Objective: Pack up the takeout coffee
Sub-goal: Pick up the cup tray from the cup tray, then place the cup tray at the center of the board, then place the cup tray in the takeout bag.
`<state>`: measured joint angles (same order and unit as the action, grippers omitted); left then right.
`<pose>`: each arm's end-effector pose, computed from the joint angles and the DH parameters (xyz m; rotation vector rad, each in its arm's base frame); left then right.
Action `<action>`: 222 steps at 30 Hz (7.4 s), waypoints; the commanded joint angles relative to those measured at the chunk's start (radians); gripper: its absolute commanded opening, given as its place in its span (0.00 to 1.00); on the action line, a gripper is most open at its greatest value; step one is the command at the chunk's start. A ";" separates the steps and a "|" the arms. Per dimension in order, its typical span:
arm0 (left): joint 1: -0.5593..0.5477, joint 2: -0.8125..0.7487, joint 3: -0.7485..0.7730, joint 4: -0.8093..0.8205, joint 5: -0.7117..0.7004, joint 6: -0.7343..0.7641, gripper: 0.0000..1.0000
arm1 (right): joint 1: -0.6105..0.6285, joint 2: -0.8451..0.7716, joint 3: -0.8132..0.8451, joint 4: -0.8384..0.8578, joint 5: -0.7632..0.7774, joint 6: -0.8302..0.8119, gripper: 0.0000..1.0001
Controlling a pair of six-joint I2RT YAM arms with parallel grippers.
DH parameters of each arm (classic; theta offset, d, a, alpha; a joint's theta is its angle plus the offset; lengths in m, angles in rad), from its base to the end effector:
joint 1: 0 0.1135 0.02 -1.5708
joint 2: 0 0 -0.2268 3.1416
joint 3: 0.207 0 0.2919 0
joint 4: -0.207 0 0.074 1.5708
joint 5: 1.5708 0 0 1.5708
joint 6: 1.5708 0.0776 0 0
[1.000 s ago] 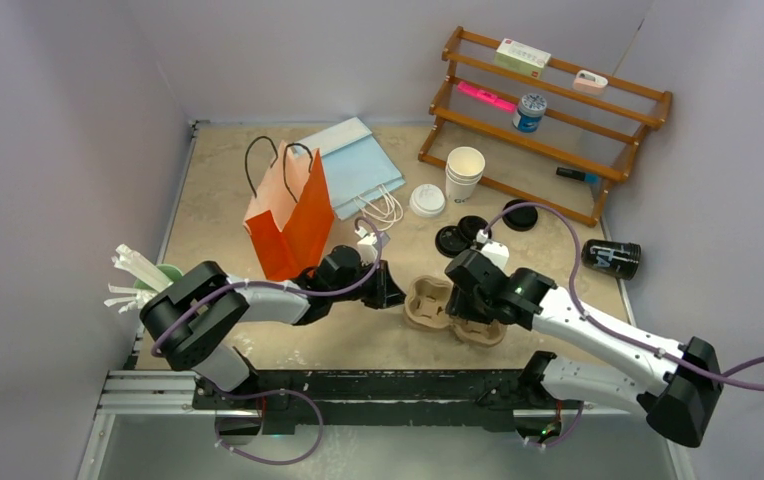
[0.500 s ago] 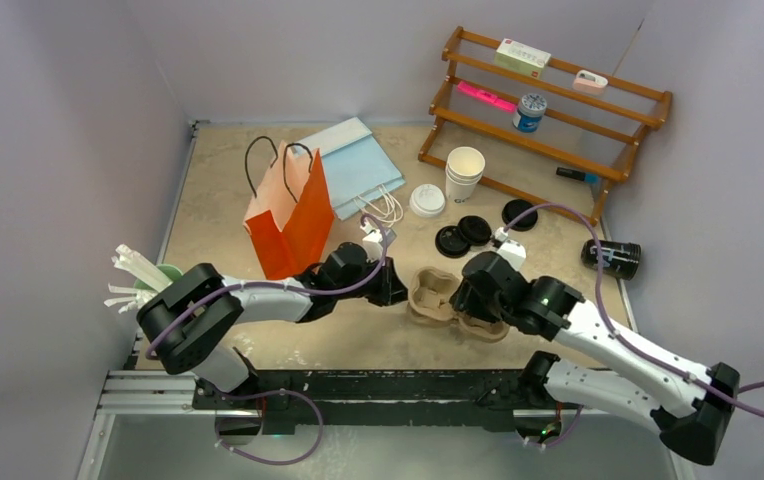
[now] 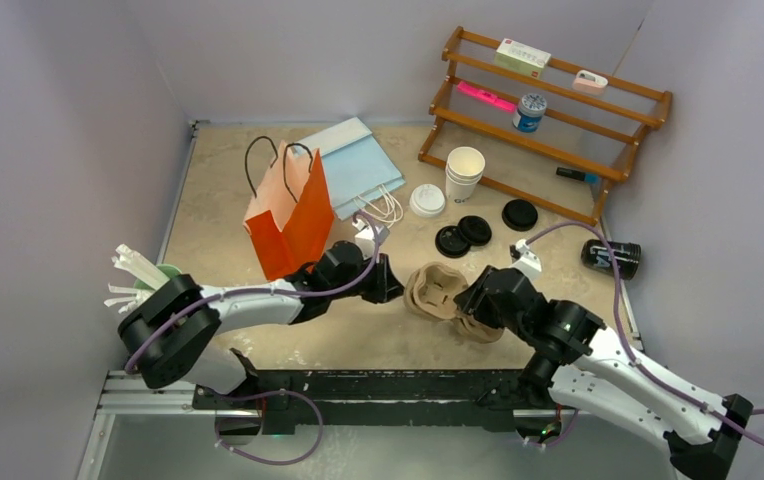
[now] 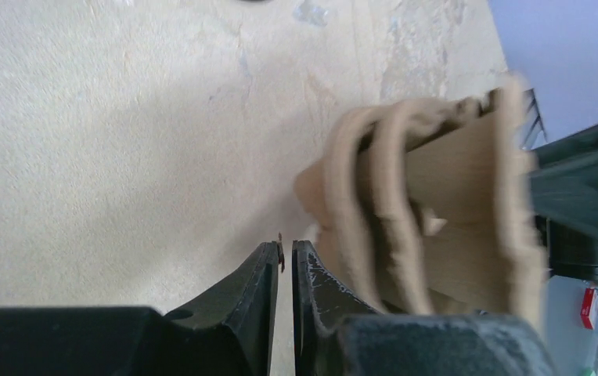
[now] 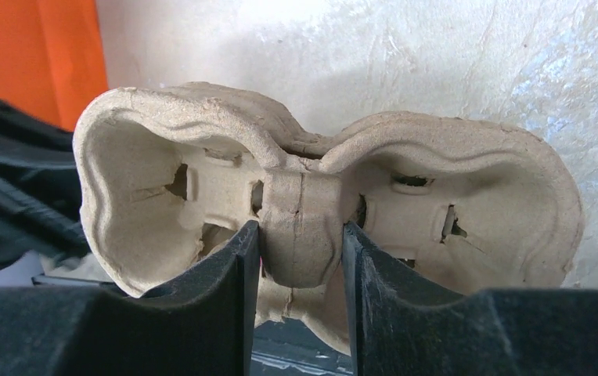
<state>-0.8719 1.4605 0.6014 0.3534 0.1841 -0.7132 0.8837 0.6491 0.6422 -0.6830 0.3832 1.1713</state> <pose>0.2198 -0.2836 0.0890 0.3042 2.2618 -1.1041 0.1734 0.1656 0.2157 0.5342 2.2315 0.6928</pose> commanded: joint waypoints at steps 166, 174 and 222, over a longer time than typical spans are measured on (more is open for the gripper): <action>0.774 -0.294 0.801 -1.092 -0.170 0.563 0.66 | 0.002 0.274 0.375 0.277 -0.183 -0.630 0.35; 0.774 -0.214 0.780 -1.085 -0.147 0.531 0.44 | 0.003 0.282 0.383 0.287 -0.192 -0.627 0.34; 0.276 -0.300 0.647 -1.008 0.387 0.373 0.00 | 0.003 0.326 0.772 0.444 -0.481 -0.742 0.30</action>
<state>-0.5800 1.1297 1.2564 -0.7563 0.5850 -0.3012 0.8829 0.9398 1.4376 -0.4034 0.2085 0.4015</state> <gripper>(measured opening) 0.030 0.382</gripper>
